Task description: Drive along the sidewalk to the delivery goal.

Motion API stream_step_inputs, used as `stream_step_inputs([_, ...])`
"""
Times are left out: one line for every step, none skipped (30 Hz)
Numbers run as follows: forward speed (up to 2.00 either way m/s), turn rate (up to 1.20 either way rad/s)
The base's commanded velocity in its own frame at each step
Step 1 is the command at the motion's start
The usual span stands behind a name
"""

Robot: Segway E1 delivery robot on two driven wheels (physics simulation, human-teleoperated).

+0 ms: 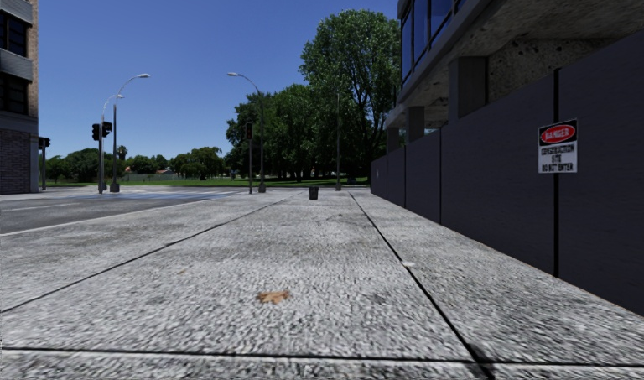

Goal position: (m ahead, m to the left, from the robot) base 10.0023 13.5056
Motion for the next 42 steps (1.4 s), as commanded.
stream_step_inputs([2.00, 0.00])
stream_step_inputs([2.00, 0.00])
stream_step_inputs([2.00, 0.00])
stream_step_inputs([2.00, 0.00])
stream_step_inputs([2.00, 0.00])
stream_step_inputs([2.00, 0.00])
stream_step_inputs([2.00, 0.00])
stream_step_inputs([2.00, 0.00])
stream_step_inputs([2.00, 0.00])
stream_step_inputs([2.00, 0.00])
stream_step_inputs([2.00, 0.00])
stream_step_inputs([2.00, 0.00])
stream_step_inputs([2.00, 0.00])
stream_step_inputs([2.00, 0.00])
stream_step_inputs([2.00, 0.00])
stream_step_inputs([2.00, 0.00])
stream_step_inputs([2.00, 0.00])
stream_step_inputs([2.00, 0.00])
stream_step_inputs([2.00, 0.00])
stream_step_inputs([2.00, 0.00])
stream_step_inputs([2.00, 0.00])
stream_step_inputs([2.00, 0.00])
stream_step_inputs([2.00, 0.00])
stream_step_inputs([2.00, 0.00])
stream_step_inputs([2.00, 0.00])
stream_step_inputs([2.00, 0.00])
stream_step_inputs([2.00, 0.00])
stream_step_inputs([2.00, 0.00])
stream_step_inputs([2.00, 0.00])
stream_step_inputs([2.00, 0.00])
stream_step_inputs([2.00, 0.00])
stream_step_inputs([2.00, 0.00])
stream_step_inputs([2.00, 0.00])
stream_step_inputs([2.00, 0.00])
stream_step_inputs([2.00, 0.00])
stream_step_inputs([2.00, 0.00])
stream_step_inputs([2.00, 0.00])
stream_step_inputs([2.00, 0.00])
stream_step_inputs([2.00, 0.00])
stream_step_inputs([2.00, 0.00])
stream_step_inputs([2.00, 0.00])
stream_step_inputs([2.00, 0.00])
